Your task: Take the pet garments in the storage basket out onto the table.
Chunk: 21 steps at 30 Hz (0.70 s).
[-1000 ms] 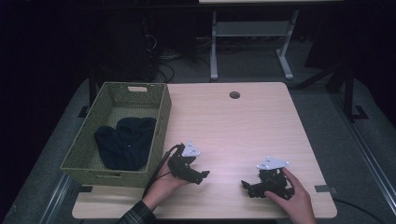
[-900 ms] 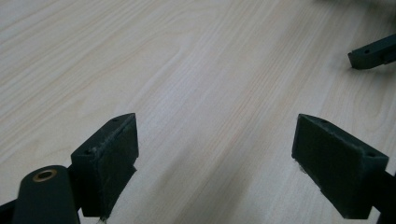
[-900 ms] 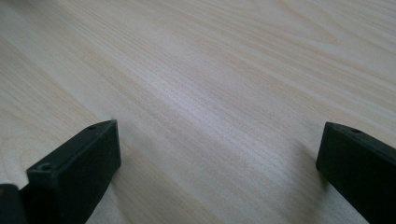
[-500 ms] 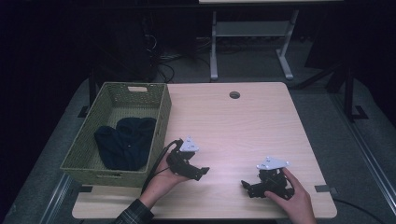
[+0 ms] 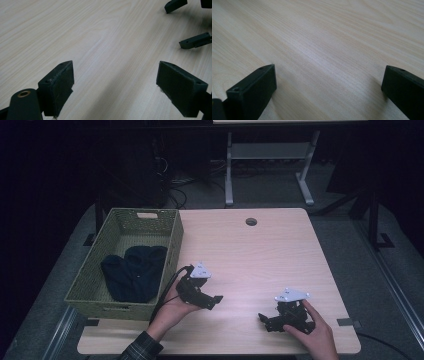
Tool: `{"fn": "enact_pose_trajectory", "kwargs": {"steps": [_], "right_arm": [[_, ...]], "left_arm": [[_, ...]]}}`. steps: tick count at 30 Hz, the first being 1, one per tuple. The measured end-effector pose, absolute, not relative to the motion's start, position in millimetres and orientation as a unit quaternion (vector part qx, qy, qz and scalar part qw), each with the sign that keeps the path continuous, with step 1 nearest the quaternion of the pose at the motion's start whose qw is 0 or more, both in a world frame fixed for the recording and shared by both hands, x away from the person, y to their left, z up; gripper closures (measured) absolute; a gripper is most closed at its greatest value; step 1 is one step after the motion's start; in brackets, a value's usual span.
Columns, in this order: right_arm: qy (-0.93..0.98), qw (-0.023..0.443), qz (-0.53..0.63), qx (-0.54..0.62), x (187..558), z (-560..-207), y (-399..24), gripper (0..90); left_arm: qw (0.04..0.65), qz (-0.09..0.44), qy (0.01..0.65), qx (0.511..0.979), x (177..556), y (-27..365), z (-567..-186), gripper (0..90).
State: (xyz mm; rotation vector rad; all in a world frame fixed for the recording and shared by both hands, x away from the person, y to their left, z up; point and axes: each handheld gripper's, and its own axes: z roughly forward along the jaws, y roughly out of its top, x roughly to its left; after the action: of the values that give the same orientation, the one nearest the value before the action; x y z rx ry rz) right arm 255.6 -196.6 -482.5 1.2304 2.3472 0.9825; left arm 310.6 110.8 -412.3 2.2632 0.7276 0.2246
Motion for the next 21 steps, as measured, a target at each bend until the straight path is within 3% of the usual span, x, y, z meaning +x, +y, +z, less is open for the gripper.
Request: {"fn": "enact_pose_trajectory", "kwargs": {"steps": [21], "right_arm": [[0.820, 0.157, 0.344, 0.430, 255.6, -482.6, -196.6, 0.0]], "left_arm": [[0.382, 0.092, 0.283, 0.875, 321.1, 116.3, -381.7, 14.2]]}}
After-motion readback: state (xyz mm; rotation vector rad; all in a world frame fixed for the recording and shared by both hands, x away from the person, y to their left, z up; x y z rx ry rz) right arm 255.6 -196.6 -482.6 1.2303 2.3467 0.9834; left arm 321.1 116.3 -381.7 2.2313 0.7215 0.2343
